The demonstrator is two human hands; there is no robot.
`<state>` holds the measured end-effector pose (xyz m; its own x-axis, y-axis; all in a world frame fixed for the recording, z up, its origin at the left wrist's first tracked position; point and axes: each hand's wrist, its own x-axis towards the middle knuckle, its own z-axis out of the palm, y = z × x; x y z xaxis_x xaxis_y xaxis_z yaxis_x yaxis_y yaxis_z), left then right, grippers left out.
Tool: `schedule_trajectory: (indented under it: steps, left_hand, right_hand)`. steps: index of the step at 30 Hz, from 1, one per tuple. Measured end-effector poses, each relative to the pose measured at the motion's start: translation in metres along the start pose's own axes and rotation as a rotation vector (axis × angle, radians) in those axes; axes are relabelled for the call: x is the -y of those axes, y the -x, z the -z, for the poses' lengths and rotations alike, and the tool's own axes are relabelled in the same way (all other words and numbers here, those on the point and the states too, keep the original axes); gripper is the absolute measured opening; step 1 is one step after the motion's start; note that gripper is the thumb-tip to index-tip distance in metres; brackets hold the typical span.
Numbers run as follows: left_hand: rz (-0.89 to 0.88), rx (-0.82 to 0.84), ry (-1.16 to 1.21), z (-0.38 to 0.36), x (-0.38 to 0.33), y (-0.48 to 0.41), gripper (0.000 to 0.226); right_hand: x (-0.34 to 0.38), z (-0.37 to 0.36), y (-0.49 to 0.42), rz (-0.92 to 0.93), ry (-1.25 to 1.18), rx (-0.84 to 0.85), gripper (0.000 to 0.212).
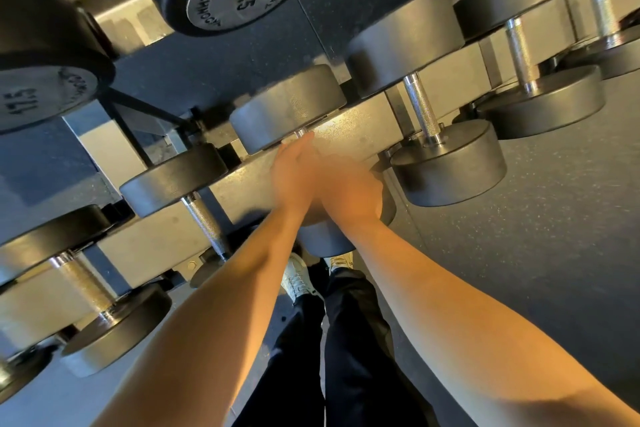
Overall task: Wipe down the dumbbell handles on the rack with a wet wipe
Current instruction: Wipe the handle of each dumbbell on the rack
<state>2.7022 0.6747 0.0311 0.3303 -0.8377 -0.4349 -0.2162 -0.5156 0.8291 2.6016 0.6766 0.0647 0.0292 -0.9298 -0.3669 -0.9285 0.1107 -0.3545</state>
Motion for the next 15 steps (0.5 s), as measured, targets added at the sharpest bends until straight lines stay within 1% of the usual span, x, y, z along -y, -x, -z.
schedule_trajectory:
  steps: [3,6,10,12,15]
  left_hand:
    - [0.117,0.033,0.082,0.005,0.000,-0.007,0.033]
    - [0.181,0.056,0.096,0.006,0.004,-0.003,0.029]
    - [0.311,0.169,0.106,-0.005,0.021,0.018,0.018]
    - [0.348,0.201,0.157,-0.007,0.021,0.021,0.021]
    - [0.384,0.258,0.156,-0.004,0.015,0.018,0.022]
  right_hand:
    - [0.001,0.001,0.001,-0.006,-0.007,-0.013,0.019]
    - [0.001,0.001,0.003,-0.009,-0.026,-0.038,0.016]
    - [0.000,-0.001,0.001,-0.024,-0.022,-0.013,0.016]
    - [0.000,-0.001,-0.001,-0.027,-0.001,0.004,0.017]
    - [0.001,0.000,-0.001,-0.010,0.016,0.025,0.019]
